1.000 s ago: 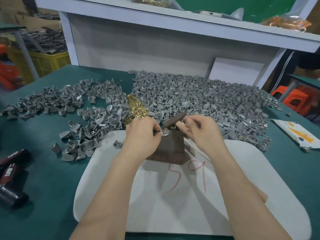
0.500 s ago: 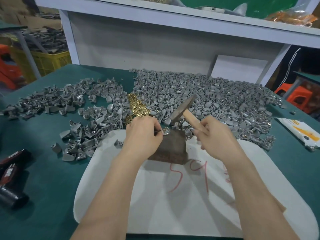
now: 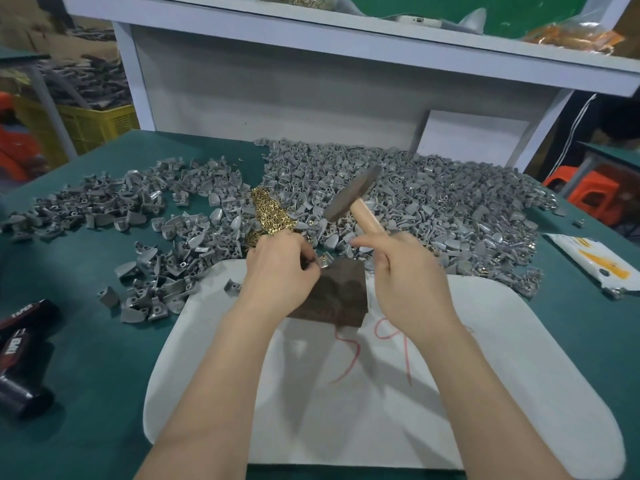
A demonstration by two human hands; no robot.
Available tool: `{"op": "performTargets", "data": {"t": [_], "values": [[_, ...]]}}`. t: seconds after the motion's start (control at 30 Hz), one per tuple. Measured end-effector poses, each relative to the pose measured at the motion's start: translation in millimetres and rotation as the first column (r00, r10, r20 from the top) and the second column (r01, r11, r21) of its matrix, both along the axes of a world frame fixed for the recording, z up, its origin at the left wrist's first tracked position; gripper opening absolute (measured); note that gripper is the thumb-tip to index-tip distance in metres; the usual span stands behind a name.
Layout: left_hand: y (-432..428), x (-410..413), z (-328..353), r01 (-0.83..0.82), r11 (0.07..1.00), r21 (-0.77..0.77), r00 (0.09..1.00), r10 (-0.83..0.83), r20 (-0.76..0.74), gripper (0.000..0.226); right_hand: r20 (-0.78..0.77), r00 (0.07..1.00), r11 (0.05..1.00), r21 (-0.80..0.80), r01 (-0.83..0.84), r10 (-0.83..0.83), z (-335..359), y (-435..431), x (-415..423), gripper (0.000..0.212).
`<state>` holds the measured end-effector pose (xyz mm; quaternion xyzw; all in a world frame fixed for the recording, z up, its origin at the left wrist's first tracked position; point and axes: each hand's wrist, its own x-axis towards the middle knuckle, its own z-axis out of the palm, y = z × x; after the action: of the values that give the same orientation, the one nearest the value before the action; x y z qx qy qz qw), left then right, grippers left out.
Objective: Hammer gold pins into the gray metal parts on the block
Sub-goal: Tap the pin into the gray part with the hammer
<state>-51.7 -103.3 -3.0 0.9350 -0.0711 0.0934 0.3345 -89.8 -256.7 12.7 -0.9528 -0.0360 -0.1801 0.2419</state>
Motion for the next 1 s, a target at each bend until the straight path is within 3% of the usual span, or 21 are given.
{"op": "performTargets", "data": {"t": [0.13,0.43,0.57,0.7,1.0], "values": [[1,2,-2,0.009,1.000,0.025,1.000,-0.009,-0.001,0.009,-0.033,0.999,0.999,-0.024,0.025,-0.026,4,16,17,0.014],[0,1,0,0.007,1.000,0.018,1.000,-0.006,-0.025,0.004,-0.069,0.996,0.989,-0.142,0.042,-0.052,0,30,29,0.013],[1,2,-1,0.012,1.000,0.008,0.999,-0.011,-0.037,0.008,-0.069,0.997,0.991,-0.131,0.023,-0.032,-1,30,30,0.033],[1,1,-1,0.019,1.000,0.014,0.999,-0.018,-0.029,0.009,-0.097,0.994,0.989,-0.141,0.043,-0.057,0,34,33,0.014],[0,0,0,0.017,1.000,0.002,1.000,-0.017,-0.012,0.009,-0.157,0.987,0.995,-0.094,0.018,-0.033,-1,34,35,0.011]]}}
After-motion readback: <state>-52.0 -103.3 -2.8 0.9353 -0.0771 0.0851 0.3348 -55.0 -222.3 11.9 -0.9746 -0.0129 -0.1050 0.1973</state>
